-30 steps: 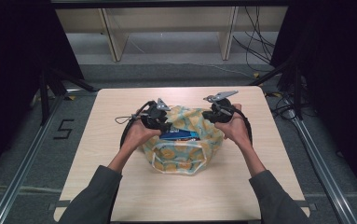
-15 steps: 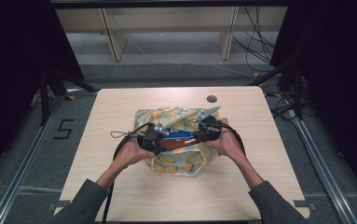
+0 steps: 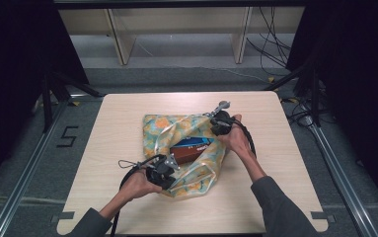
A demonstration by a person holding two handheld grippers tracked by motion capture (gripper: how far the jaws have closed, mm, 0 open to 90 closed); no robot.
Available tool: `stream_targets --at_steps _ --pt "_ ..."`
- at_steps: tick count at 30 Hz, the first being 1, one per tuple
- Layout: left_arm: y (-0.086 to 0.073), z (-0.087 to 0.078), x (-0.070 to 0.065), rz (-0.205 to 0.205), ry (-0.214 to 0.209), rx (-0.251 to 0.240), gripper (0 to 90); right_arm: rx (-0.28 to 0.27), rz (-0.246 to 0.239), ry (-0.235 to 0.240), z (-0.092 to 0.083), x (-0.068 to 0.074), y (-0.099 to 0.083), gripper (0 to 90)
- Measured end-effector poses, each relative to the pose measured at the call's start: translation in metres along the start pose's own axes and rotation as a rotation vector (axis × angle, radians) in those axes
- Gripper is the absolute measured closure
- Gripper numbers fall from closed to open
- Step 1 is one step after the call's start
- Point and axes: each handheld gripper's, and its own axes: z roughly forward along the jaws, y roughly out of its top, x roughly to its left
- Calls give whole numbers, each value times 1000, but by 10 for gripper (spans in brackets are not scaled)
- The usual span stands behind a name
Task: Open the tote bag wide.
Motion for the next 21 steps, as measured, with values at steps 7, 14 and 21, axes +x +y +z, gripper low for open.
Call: stream_targets --at_steps 7,14,21 --pt "35 -21 16 -49 120 -180 647 -82 -29 56 -28 15 -1 877" --pt "51 -23 43 -135 154 -240 647 -182 -22 113 -43 23 -9 859" --pt "41 -43 30 -107 134 -310 598 -251 56 136 -71 12 -29 836"
